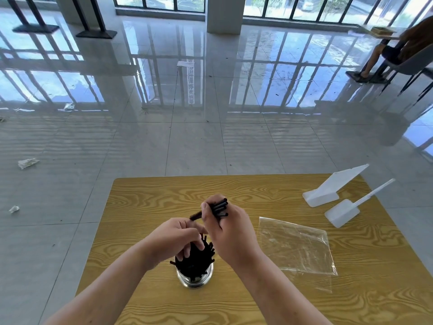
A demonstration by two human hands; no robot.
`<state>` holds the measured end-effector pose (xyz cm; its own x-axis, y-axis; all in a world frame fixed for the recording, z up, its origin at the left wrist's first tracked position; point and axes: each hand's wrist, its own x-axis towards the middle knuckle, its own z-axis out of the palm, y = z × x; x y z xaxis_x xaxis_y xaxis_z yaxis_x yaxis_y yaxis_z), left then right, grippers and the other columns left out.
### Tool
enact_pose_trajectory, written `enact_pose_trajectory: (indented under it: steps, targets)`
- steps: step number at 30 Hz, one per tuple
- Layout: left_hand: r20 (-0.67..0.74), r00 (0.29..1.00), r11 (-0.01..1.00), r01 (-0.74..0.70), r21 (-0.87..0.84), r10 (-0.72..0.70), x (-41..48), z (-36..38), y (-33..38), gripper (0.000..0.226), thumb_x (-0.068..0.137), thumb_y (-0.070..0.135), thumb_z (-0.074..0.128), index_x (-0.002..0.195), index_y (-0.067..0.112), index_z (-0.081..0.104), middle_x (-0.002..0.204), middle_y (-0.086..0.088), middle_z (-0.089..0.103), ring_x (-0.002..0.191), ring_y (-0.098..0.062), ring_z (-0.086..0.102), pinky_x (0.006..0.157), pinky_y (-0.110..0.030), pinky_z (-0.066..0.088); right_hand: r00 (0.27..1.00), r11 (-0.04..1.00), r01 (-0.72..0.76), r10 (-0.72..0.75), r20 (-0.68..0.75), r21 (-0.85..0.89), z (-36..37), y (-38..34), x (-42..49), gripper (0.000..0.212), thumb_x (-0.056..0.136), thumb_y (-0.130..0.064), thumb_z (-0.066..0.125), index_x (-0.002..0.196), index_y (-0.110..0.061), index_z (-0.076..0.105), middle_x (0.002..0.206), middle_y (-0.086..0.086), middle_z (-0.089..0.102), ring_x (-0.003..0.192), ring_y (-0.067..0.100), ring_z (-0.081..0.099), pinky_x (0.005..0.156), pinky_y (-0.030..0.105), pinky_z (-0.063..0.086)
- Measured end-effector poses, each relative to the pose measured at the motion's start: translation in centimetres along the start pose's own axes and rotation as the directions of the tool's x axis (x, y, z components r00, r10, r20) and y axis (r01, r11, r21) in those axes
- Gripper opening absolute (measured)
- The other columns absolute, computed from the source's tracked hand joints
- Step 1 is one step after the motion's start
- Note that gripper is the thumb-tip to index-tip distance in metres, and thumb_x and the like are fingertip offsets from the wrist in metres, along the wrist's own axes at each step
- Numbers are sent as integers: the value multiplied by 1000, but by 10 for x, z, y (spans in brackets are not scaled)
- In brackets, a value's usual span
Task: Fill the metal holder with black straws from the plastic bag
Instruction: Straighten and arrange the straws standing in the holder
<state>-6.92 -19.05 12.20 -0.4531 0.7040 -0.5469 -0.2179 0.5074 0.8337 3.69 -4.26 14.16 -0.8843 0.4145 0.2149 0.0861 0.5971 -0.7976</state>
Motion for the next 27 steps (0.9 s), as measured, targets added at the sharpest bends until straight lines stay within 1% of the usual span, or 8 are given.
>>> enact_pose_trajectory:
  steps: [3,5,8,10,15,18,22,27]
  targets:
    - [111,992,930,-21,-367,66,-2,-3,5,16,81,32,66,81,21,78,78,-2,69,59,-15,53,52,-28,41,998,996,-24,20,54,86,4,1,-4,10,109,-31,61,101,-28,66,71,-16,67,66,7,66,59,31,55]
    - [92,993,867,-15,-499,70,0,-5,5,30,83,47,66,74,19,70,70,0,58,55,-14,43,51,-28,31,993,987,-60,43,110,151,7,1,-7,8,107,-29,62,106,-31,69,80,-12,74,74,12,71,68,42,59]
    - [19,1000,793,7,-609,6,7,-6,2,51,92,62,64,78,14,67,67,-2,48,51,-12,31,45,-25,24,984,982,-60,27,178,182,12,0,-13,14,105,-26,62,111,-33,73,95,-13,78,90,11,75,80,39,61]
    - [-15,999,741,11,-671,-29,8,-7,3,47,90,58,70,90,11,75,62,-3,46,47,-11,31,39,-22,23,979,983,-38,0,202,182,15,-2,-16,17,106,-27,61,116,-31,75,102,-14,78,98,7,74,86,32,61]
    - [-107,992,773,-19,-634,-64,7,-5,8,29,97,41,70,86,15,78,69,-6,55,53,-17,46,41,-24,38,974,985,2,-41,222,174,19,-5,-23,17,109,-25,59,117,-24,74,108,-12,76,102,7,71,90,32,58]
    - [-121,991,780,-27,-626,-63,6,-2,11,30,103,38,64,91,12,74,65,-6,53,45,-15,44,36,-23,35,974,983,0,-41,224,183,18,-4,-26,13,107,-19,59,111,-22,72,102,-11,74,96,8,69,86,30,57]
    - [-113,993,793,-45,-607,-30,6,-2,11,32,91,45,73,94,13,79,65,-6,54,46,-17,46,39,-27,35,974,982,9,-52,222,188,18,-6,-28,12,107,-22,58,109,-24,70,98,-13,72,93,7,67,81,18,52]
    - [-187,982,815,-101,-570,-10,8,-8,11,28,98,41,69,99,13,68,67,-3,48,50,-15,42,43,-27,37,967,989,-21,-17,254,147,17,-3,-33,32,103,-43,63,135,-43,63,123,-23,68,111,1,66,93,27,57]
